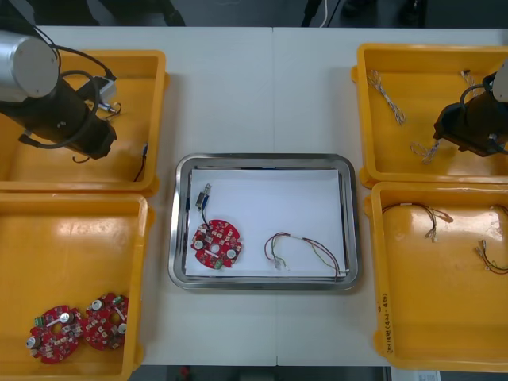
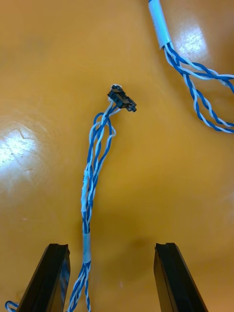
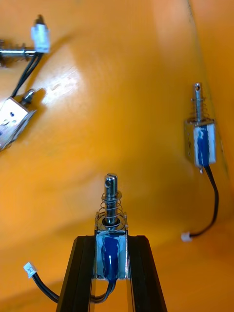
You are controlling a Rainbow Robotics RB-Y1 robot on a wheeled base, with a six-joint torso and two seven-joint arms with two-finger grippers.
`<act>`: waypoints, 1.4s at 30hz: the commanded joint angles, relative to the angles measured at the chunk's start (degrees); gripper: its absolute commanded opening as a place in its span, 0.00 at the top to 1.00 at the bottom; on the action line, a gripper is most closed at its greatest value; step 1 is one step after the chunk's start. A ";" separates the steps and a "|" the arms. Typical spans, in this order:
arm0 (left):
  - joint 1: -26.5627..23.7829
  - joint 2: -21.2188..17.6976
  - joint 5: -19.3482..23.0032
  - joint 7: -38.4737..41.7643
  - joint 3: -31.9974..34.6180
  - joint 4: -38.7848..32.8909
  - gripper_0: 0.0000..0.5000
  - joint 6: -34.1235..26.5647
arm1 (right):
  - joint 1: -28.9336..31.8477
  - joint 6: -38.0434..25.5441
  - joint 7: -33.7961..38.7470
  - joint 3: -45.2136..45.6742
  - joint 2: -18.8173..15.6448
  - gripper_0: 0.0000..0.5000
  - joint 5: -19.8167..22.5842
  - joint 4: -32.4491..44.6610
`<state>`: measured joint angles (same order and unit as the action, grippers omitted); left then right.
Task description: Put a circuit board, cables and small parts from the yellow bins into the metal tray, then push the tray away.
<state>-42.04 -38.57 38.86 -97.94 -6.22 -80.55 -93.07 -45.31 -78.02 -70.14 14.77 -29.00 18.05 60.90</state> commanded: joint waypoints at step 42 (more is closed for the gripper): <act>-1.29 7.28 -1.95 37.65 -10.04 -35.20 1.00 -16.93 | -9.27 1.64 -3.16 3.69 -0.18 1.00 -2.40 -11.60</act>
<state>-41.14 -32.65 36.84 -69.34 -15.62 -113.43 -109.52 -52.58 -75.35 -70.14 15.98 -28.93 16.47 47.33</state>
